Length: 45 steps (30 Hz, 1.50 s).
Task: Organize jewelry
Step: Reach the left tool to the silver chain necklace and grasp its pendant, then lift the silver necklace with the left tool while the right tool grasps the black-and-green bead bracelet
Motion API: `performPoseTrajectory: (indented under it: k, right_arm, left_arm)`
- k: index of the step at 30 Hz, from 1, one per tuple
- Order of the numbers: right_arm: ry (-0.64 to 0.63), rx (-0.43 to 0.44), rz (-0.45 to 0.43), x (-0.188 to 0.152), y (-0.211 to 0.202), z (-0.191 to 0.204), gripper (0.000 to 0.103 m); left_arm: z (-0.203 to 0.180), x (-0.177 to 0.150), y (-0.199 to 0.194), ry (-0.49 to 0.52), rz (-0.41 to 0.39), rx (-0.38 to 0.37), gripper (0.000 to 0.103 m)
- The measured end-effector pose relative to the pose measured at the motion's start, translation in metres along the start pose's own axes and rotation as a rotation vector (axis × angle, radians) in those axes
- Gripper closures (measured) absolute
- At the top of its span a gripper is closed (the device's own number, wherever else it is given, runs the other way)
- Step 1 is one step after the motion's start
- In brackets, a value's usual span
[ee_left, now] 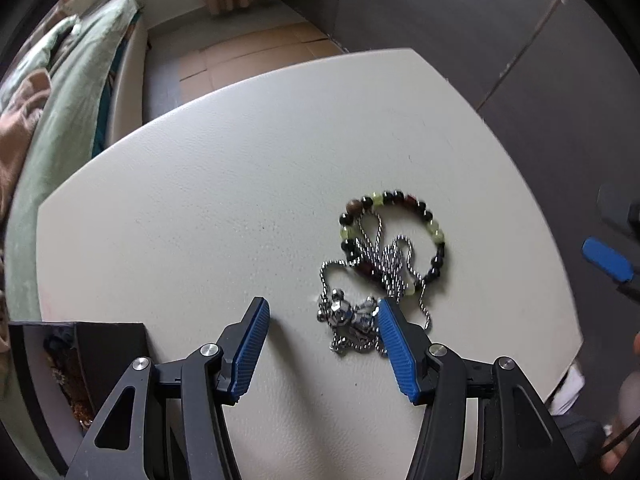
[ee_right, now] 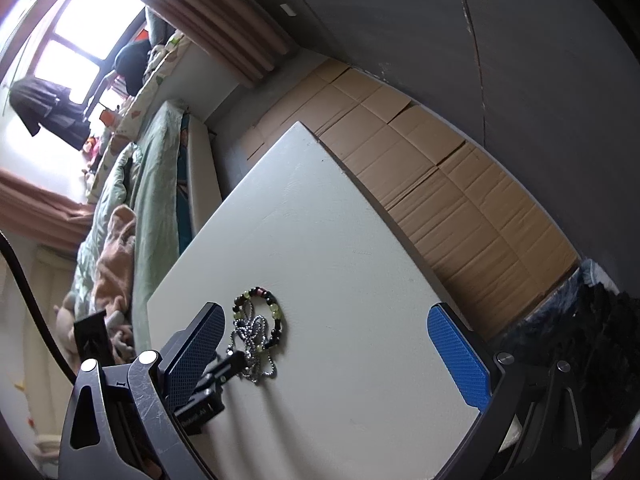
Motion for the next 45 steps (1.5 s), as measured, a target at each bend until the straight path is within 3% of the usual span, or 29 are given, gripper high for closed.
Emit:
performPoseTrajectory:
  k: [5, 7, 9, 10, 22, 25, 36, 38, 45]
  right_arm:
    - [0.002, 0.004, 0.012, -0.001, 0.002, -0.001, 0.000]
    - [0.005, 0.005, 0.015, 0.000, 0.003, -0.001, 0.000]
    - [0.007, 0.008, 0.017, 0.000, 0.003, -0.001, 0.000]
    - [0.005, 0.010, 0.017, 0.000, 0.004, 0.000, 0.000]
    - [-0.022, -0.002, 0.037, -0.004, 0.012, 0.009, 0.000]
    - [-0.028, -0.008, 0.043, -0.005, 0.014, 0.009, 0.000]
    - [-0.080, -0.032, 0.042, -0.009, 0.021, 0.021, 0.000]
    - [-0.108, -0.039, 0.035, -0.010, 0.023, 0.026, 0.003]
    - [-0.190, -0.067, 0.079, -0.016, 0.045, 0.044, 0.044]
  left_arm:
    - [-0.007, -0.003, 0.003, 0.027, -0.009, 0.032, 0.046]
    - [-0.003, -0.001, 0.002, 0.022, -0.023, 0.037, 0.052]
    - [0.001, 0.003, 0.000, -0.002, -0.032, 0.034, 0.070]
    - [0.002, 0.003, 0.000, -0.013, -0.033, 0.035, 0.072]
    - [0.002, 0.014, 0.003, -0.008, -0.056, 0.015, 0.073]
    - [0.007, 0.015, 0.002, -0.037, -0.059, -0.021, 0.073]
    - [0.034, 0.024, -0.052, -0.113, -0.184, -0.107, 0.073]
    - [0.039, 0.026, -0.069, -0.124, -0.224, -0.121, 0.073]
    - [0.052, 0.028, -0.113, -0.149, -0.324, -0.130, 0.073]
Point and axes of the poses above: each gripper's, at about its wrist camera, not at the fingertips, and y roughly the way its jaws point, z to its left, x to its top, the point moved 5 cm from there along y, roughly the way its jaws point, and after that the axes turned 5 degrees about y, right-handed, at the moved point
